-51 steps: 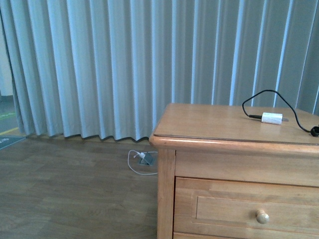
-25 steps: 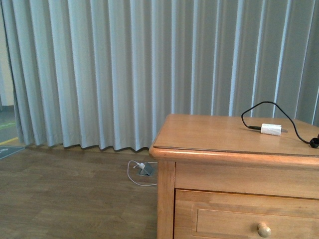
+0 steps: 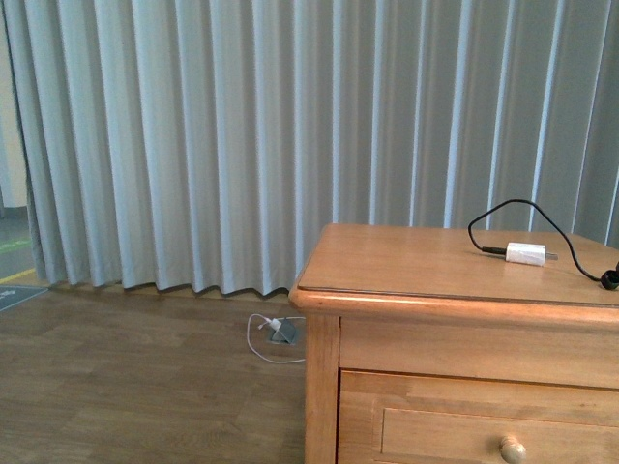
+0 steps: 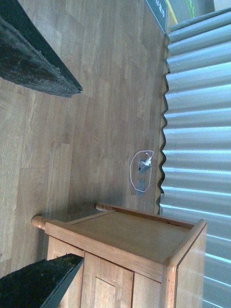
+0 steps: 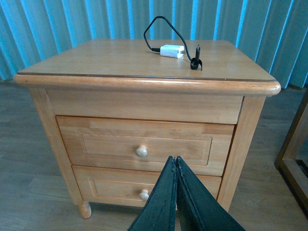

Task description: Place pink marker in drawer with both arms

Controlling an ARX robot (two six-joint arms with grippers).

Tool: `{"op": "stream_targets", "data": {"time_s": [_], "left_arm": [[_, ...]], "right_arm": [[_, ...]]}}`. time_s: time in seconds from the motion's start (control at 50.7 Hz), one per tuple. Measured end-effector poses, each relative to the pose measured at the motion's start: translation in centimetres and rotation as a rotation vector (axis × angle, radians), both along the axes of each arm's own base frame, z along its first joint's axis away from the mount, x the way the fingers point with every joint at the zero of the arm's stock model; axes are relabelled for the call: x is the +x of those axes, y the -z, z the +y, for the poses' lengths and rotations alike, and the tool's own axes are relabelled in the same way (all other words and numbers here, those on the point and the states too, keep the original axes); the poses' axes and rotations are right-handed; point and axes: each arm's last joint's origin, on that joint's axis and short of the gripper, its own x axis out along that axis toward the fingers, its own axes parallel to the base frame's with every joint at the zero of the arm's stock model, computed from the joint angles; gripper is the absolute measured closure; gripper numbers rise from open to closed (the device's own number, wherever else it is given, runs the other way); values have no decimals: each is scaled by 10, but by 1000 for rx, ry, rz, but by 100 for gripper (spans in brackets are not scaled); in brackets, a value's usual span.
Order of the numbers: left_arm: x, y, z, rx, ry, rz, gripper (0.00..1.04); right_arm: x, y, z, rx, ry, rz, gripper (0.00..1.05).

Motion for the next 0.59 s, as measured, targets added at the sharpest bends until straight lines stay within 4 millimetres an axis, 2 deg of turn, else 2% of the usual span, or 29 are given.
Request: {"op": "stream_targets", "data": {"time_s": [0.256, 0.335, 0.493, 0.592], "left_arm": [[0, 0, 0, 0, 0, 0, 6], [0, 0, 0, 0, 0, 0, 6], [0, 0, 0, 0, 0, 0, 6], [0, 0, 0, 0, 0, 0, 6]], "right_arm": [[-6, 7, 0, 0, -1, 1, 103], [-7, 15, 0, 0, -1, -4, 103], [-10, 15, 0, 0, -1, -6, 103], [-19, 19, 0, 0, -1, 13, 103]]}}
